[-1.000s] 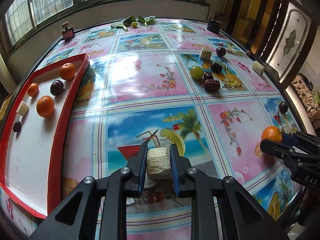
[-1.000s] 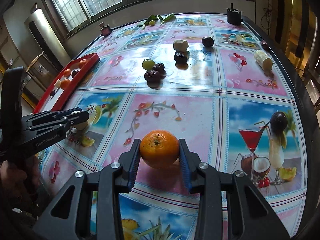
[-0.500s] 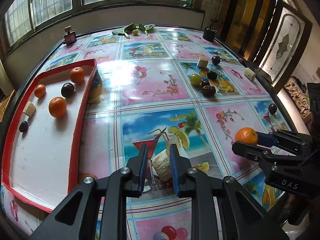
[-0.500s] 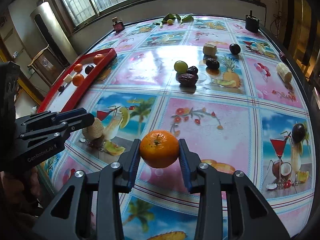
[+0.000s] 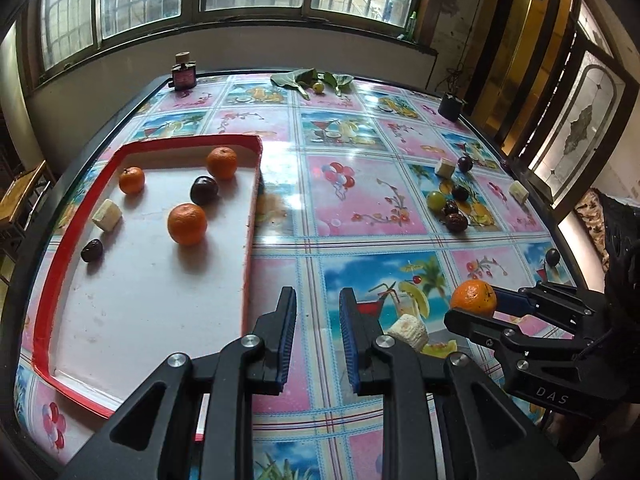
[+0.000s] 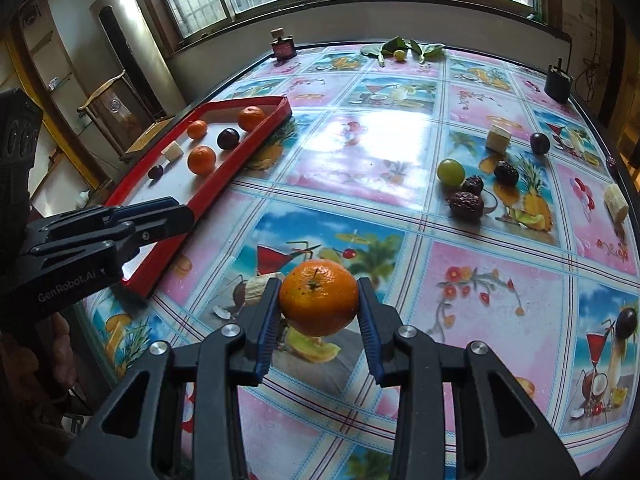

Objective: Organize fruits
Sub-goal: 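Carry the cake piece and orange over the red-rimmed tray with both tools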

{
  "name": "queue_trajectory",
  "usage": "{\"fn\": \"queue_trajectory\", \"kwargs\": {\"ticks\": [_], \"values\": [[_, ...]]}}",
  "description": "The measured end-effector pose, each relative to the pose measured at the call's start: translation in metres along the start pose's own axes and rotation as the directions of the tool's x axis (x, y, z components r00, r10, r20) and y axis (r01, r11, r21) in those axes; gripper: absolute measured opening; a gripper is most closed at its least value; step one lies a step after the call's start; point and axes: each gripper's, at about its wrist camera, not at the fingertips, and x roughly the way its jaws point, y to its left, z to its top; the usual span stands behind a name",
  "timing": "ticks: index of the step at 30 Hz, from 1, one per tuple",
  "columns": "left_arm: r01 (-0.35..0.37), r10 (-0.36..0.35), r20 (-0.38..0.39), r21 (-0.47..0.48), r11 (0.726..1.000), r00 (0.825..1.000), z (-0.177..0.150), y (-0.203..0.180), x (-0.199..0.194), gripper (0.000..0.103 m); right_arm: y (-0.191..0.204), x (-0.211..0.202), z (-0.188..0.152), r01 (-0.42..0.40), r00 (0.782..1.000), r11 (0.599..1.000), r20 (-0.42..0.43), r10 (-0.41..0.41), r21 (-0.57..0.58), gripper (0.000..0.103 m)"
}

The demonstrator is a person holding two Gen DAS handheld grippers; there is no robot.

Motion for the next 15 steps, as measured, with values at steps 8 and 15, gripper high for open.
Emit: {"fn": "queue_trajectory", "kwargs": {"ticks": [8, 15], "values": [[-0.014, 0.014, -0.008, -0.032, 0.999, 1.000, 0.002, 0.020, -0.006, 0.021, 0.012, 0.009, 0.007, -0.008, 1.000, 1.000, -0.004, 0.008, -0.030, 0.039], [0.117, -0.109, -0.097, 0.090, 0.989, 0.989, -0.009, -0.038, 0.014, 0.054, -0.017, 0.002, -0.007, 0.028, 0.999, 0.999, -0.016, -0.028, 0.021, 0.039]]}}
